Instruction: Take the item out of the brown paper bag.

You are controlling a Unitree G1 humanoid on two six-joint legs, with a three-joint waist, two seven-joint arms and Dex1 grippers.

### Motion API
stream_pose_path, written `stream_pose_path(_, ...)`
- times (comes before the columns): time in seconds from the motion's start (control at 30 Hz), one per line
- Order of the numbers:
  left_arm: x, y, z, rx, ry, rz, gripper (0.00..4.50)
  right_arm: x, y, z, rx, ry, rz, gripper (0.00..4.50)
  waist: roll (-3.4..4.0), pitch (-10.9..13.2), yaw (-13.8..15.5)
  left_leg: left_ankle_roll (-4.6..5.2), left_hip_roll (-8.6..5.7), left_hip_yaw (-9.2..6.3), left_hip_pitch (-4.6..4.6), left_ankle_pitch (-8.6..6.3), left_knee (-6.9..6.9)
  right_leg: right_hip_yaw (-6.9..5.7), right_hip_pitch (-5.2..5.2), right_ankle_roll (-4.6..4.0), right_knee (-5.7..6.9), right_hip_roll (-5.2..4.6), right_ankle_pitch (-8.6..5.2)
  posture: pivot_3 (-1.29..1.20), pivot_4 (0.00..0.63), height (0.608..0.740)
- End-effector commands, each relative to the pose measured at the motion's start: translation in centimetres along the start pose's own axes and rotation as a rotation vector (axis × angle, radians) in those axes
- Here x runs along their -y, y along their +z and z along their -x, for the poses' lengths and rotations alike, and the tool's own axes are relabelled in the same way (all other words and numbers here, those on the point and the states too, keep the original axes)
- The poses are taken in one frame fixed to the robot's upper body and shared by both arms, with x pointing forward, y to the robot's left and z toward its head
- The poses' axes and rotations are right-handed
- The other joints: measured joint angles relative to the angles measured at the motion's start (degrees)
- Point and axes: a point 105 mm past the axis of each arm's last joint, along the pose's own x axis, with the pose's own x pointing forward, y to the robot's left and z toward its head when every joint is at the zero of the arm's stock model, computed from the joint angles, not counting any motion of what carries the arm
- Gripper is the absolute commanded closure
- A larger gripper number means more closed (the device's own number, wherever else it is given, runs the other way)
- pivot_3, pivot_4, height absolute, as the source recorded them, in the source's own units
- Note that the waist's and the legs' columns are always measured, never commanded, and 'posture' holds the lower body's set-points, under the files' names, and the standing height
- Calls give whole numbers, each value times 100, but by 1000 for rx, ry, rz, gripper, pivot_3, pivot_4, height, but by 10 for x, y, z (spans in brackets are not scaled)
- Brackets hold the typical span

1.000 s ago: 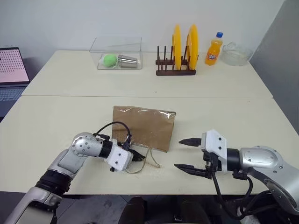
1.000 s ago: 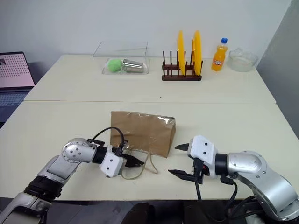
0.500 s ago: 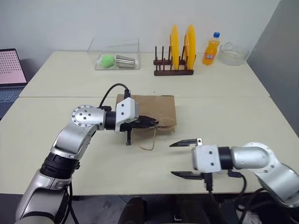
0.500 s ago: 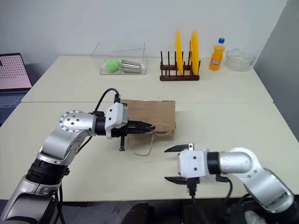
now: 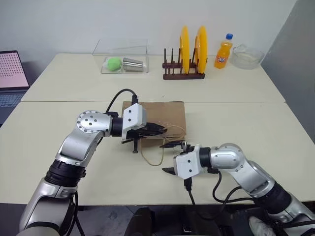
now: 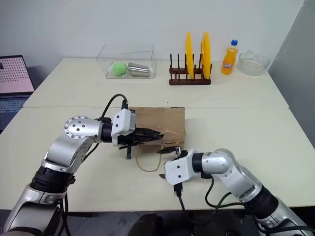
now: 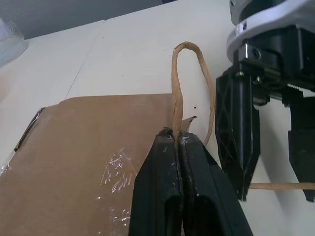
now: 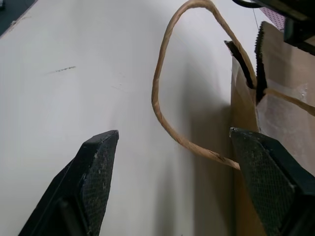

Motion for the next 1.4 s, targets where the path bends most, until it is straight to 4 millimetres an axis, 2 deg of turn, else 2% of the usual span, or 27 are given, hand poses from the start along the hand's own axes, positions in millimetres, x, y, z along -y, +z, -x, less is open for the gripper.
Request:
stream_pose_path(0.03, -6, 10, 4, 22, 25, -43, 4500, 6, 2, -4, 1, -27, 73, 1336, 0, 0, 0, 0, 0, 0, -1, 0, 0, 0, 0, 0, 0, 0, 0, 0, 150, 740)
stream_pose_path(0.3, -13, 16, 4, 48, 44, 11, 4500, 7, -7, -10, -34, -77, 94, 4288, 0, 0, -1, 0, 0, 0, 0, 0, 1, 0, -1, 0, 3, 0, 0, 0, 150, 740)
stream_pose_path(0.33, -14, 17, 4, 50, 44, 17, 4500, 7, -7, -10, -37, -80, 92, 4480, 0, 0, -1, 0, -1, 0, 0, 0, 1, 1, -1, 0, 3, 0, 0, 0, 150, 740)
stream_pose_path(0.53, -23, 22, 4, 60, 60, 38, 4500, 3, -8, -13, -46, -75, 89, 4480, 0, 0, -1, 0, -1, 0, 0, 0, 2, 0, -1, -1, 4, 0, 0, 0, 150, 740)
stream_pose_path(0.77, -61, 45, 8, 117, 163, 65, 4500, -15, -16, -10, -75, 21, 79, 4480, 0, 0, 3, 1, -3, 1, -2, 0, 5, 1, -1, 0, 4, 0, 0, 0, 150, 740)
stream_pose_path(0.97, -81, 66, 10, 146, 205, 45, 4500, -23, -18, -8, -88, 69, 75, 4480, 0, 0, -3, 0, -2, 0, -2, 0, 5, 0, -1, 0, 6, 0, 0, 0, 150, 740)
stream_pose_path(1.17, -92, 80, 12, 175, 231, 33, 4500, -20, -20, -5, -105, 52, 74, 4480, 0, 0, -6, -2, -2, 0, 0, 1, 5, 1, -1, 0, 7, 0, 0, 0, 150, 740)
stream_pose_path(1.27, -91, 85, 15, 191, 217, 31, 4500, -9, -20, 2, -106, 2, 36, 4480, 0, 0, -3, -4, -2, -1, -2, 2, 6, 1, -2, 0, 6, 0, 0, 0, 150, 740)
stream_pose_path(1.4, -85, 82, 17, 181, 186, 25, 4500, 2, -16, 16, -104, -63, -37, 3616, -1, 0, 0, -7, -3, -1, -2, 4, 6, 1, -1, -1, 6, -1, 1, 0, 150, 740)
